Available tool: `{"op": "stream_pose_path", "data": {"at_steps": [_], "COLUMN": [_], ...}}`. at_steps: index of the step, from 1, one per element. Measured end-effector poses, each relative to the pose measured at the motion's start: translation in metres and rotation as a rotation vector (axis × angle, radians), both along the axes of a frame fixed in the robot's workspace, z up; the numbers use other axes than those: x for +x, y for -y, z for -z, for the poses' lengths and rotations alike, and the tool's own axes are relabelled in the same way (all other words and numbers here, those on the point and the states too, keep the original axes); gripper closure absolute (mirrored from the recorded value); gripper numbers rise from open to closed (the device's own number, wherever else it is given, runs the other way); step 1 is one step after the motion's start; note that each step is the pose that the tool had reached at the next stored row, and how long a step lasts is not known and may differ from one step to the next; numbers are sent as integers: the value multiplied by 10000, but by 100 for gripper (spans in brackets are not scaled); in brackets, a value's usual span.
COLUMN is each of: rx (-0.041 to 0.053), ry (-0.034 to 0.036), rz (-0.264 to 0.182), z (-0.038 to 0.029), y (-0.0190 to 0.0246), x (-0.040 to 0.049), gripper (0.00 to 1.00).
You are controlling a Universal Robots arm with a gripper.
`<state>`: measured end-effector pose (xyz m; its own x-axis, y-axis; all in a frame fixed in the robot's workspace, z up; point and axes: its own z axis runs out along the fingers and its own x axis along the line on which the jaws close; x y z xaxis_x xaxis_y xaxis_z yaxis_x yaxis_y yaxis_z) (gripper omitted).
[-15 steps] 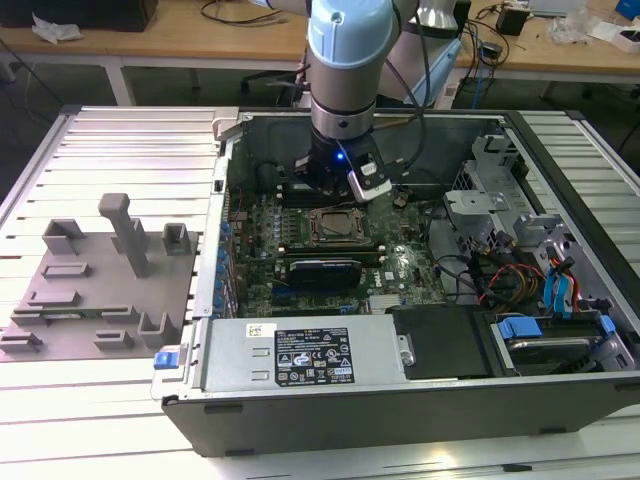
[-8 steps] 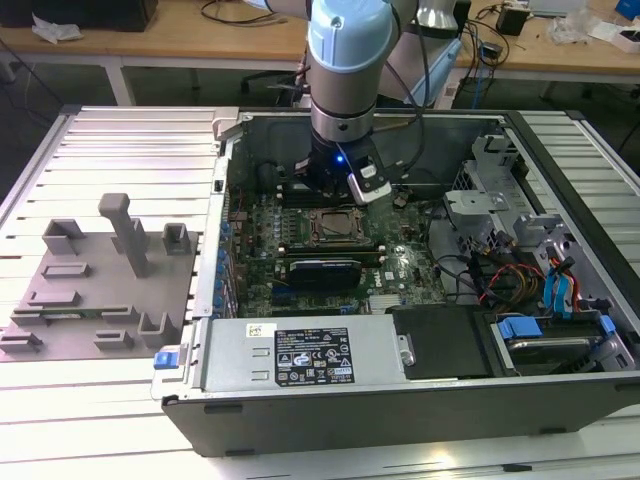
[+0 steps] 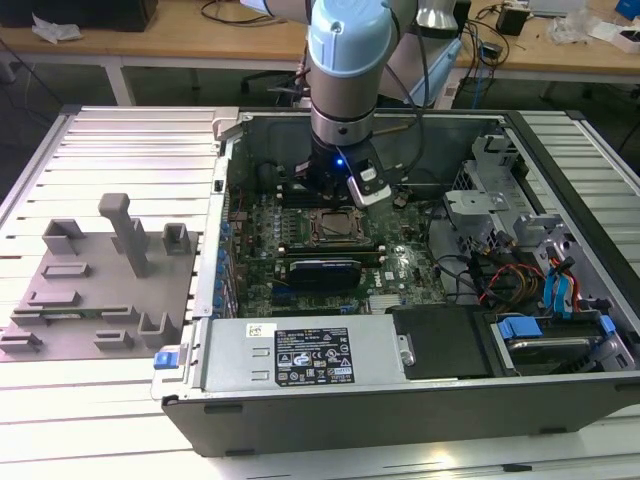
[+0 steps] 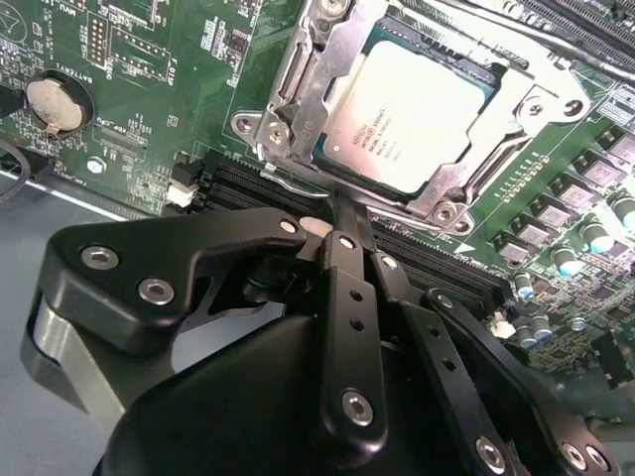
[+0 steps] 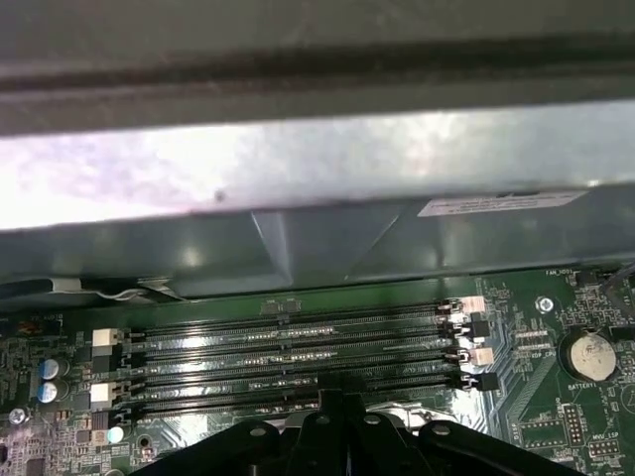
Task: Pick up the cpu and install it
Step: 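Install the first cpu locking lever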
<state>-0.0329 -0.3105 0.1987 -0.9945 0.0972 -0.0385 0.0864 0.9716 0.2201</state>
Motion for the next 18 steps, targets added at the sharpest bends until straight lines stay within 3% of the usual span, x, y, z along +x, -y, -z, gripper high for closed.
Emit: {"op": "stream_pose_path", "data": {"at_steps": [6,10,13,16,18], "rx": [-6,-5,-4,26,78], "ry": [2,1,6,70,156], "rz": [-1,-1,-2,-1,-3], "z": [5,-92,-127,-128,-127], "y": [6,6,6,6,5], "x": [3,3,3,0,-6], "gripper": [89,89,89,89,89]}}
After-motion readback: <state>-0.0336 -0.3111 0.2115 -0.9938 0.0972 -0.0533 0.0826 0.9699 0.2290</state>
